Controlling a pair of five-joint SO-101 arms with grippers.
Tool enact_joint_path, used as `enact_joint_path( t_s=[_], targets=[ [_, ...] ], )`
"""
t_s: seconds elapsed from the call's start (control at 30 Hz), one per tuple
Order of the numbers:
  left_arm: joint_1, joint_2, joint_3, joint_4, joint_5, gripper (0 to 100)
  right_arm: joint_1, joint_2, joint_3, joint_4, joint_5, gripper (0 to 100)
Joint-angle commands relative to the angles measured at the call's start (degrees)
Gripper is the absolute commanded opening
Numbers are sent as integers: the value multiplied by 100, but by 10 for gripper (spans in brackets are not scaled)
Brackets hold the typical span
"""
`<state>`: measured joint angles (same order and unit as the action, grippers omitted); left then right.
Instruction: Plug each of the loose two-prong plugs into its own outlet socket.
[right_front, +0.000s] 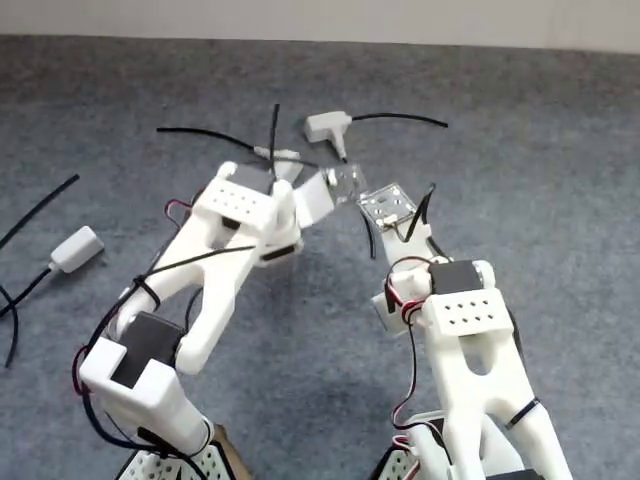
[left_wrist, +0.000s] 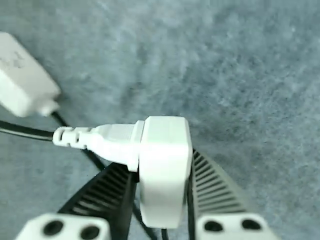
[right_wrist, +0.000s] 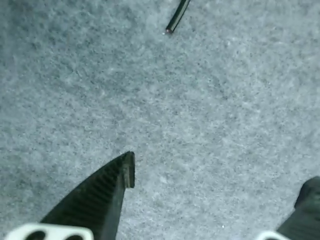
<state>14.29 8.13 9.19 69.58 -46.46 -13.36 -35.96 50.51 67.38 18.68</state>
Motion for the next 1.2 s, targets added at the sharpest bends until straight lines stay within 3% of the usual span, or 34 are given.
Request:
enact_joint_path(
  t_s=[0.0, 0.23, 0.53, 0.7, 0.83, 1.0, 1.17],
  targets=[
    [-4, -22, -787, 79, -18, 13, -57, 4, -13, -40, 62, 464],
    [-4, 1587, -3011, 193, -44, 18, -57, 4, -4, -40, 62, 464],
    [-4, 4875, -8031, 985, -9, 107, -57, 4, -4, -31, 62, 464],
    [-391, 5877, -9947, 1512, -35, 280, -57, 13, 84, -66, 70, 464],
    [-971, 5851, -10440, 2013, -79, 376, -66, 13, 136, -66, 79, 464],
    [-1912, 5332, -10431, 2699, -281, 347, -462, 13, 145, -22, 79, 464],
    [-3275, 4980, -10431, 2804, 457, 319, -497, 13, 145, -22, 79, 464]
  ],
)
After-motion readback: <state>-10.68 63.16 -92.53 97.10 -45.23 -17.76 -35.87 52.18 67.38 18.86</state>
